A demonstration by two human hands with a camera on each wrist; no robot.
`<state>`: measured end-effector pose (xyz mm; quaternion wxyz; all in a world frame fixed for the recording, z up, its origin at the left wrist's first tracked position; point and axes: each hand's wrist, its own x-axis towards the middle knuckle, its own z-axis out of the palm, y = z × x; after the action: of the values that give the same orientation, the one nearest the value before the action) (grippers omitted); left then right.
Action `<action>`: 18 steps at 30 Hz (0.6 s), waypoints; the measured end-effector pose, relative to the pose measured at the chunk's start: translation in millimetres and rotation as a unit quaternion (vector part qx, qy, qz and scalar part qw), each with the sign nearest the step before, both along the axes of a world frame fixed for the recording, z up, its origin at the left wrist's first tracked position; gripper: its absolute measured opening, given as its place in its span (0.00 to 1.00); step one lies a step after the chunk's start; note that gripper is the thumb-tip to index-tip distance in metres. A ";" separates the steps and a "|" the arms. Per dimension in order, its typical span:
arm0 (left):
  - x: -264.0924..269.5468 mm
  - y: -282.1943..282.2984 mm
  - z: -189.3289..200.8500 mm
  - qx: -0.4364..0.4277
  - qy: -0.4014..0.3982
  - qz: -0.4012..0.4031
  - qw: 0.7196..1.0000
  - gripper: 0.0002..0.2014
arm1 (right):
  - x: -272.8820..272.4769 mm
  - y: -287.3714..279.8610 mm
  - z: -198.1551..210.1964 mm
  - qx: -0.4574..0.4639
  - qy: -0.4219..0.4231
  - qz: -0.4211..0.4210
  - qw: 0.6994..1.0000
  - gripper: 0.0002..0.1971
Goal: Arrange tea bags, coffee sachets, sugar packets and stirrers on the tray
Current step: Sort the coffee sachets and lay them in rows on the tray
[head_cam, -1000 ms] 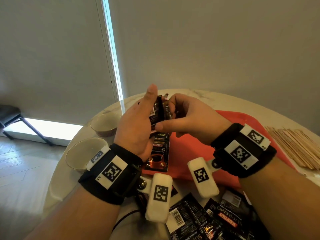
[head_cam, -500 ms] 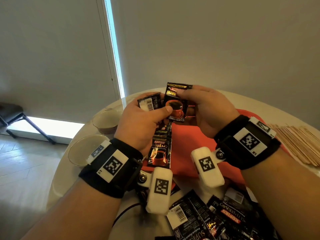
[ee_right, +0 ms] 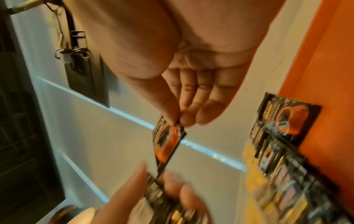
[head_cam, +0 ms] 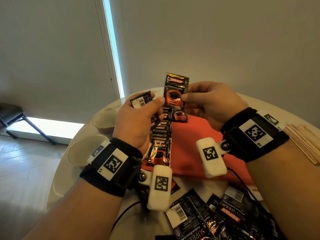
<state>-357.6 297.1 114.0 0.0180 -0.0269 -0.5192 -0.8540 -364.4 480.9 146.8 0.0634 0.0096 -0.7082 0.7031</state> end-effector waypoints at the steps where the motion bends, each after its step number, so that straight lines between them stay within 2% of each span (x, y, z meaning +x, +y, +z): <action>1: -0.8 0.1 0.6 0.016 -0.011 0.012 1.000 0.10 | -4.7 4.5 -3.6 -0.018 -0.009 -0.029 0.999 0.06; 4: -1.4 0.4 2.3 0.043 -0.038 0.045 0.997 0.05 | -20.0 20.0 -23.7 -0.068 -0.103 -0.098 0.987 0.07; 8: 3.9 4.4 5.6 0.051 -0.036 0.035 0.997 0.06 | -38.9 33.3 -48.4 -0.003 -0.204 -0.109 0.973 0.05; 18: 10.7 7.5 10.1 0.051 -0.033 0.032 0.998 0.06 | -51.7 26.2 -50.3 0.096 -0.231 -0.094 0.964 0.01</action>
<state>-346.9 304.6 124.1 0.0296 0.0192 -0.4758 -0.8788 -416.2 507.1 96.6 -0.0377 -0.2140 -0.7652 0.6060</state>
